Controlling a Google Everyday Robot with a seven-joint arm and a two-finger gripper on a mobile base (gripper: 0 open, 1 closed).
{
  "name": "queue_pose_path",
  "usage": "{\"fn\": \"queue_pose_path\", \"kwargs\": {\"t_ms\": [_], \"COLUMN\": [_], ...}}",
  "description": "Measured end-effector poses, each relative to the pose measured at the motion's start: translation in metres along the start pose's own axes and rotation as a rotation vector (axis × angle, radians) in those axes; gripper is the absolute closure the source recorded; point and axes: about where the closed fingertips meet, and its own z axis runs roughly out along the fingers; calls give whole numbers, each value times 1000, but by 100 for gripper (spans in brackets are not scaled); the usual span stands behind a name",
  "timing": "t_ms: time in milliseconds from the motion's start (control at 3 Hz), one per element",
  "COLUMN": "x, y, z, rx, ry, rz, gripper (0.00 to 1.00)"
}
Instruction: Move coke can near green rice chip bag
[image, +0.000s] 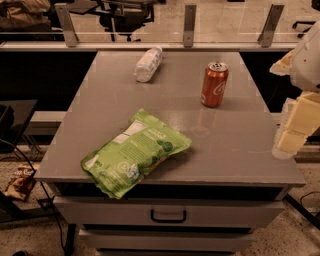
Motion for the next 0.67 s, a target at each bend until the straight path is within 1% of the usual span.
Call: {"fn": "queue_pose_path", "kwargs": {"t_ms": [333,667], "x": [-2,-6], "y": [-2,-23], "z": [1,13], "rx": [-1,16], "ry": [0,-25], "rz": [0,41], "gripper": [0,0]}}
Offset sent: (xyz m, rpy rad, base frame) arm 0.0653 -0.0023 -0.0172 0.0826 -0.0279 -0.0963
